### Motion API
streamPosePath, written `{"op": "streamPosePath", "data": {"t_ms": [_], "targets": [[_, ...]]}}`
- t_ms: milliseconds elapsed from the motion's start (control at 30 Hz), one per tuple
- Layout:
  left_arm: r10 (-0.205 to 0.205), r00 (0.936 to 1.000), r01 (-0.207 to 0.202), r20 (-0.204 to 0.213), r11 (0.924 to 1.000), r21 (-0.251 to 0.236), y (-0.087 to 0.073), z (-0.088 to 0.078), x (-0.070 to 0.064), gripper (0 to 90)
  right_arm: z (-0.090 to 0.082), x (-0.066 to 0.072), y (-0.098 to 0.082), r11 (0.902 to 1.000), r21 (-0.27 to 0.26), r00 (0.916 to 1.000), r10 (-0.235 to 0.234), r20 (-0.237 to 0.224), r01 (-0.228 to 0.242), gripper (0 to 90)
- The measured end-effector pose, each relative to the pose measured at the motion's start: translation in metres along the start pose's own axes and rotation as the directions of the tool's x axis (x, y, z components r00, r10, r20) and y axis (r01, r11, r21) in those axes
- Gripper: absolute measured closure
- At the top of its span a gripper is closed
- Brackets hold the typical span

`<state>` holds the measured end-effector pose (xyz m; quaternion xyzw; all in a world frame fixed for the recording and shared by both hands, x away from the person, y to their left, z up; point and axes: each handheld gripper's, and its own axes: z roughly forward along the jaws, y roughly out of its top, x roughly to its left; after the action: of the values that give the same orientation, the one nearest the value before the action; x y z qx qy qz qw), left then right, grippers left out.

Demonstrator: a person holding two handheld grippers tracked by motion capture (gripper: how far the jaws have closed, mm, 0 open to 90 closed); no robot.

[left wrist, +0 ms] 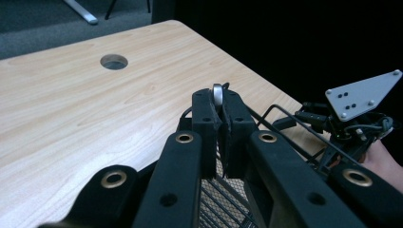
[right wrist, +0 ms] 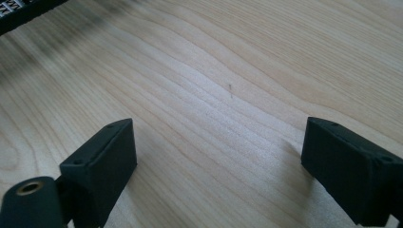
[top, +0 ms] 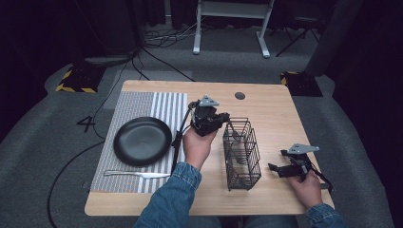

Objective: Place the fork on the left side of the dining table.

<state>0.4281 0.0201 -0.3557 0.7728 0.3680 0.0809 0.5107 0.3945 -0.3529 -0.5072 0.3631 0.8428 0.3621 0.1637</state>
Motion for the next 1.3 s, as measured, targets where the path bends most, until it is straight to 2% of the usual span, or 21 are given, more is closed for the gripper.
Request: {"op": "streamPosePath", "data": {"t_ms": [433,700,733,967,1300], "targets": [[0.041,0.9991,-0.041,0.006,0.9991,-0.004,0.026,-0.028,-0.013,86.4,0.0,0.0,0.0,1.0,0.0,1.0,-0.001,-0.001,0.001,11.7],[0.06,0.9982,-0.06,0.004,0.9981,-0.011,0.04,-0.048,-0.015,86.3,0.0,0.0,0.0,1.0,-0.001,1.0,-0.001,-0.001,0.001,11.8],[0.07,0.9976,-0.07,0.001,0.9975,-0.011,0.044,-0.055,-0.015,86.3,0.0,0.0,0.0,1.0,-0.001,1.0,0.0,-0.001,0.0,11.9],[0.081,0.9967,-0.081,-0.01,0.9962,-0.032,0.06,-0.081,-0.009,86.3,0.0,0.0,0.0,1.0,-0.001,1.0,-0.001,-0.001,0.001,11.9],[0.075,0.9969,-0.076,-0.023,0.9958,-0.052,0.071,-0.096,0.004,86.4,0.0,0.0,0.0,1.0,-0.001,1.0,0.0,0.0,0.0,12.0]]}}
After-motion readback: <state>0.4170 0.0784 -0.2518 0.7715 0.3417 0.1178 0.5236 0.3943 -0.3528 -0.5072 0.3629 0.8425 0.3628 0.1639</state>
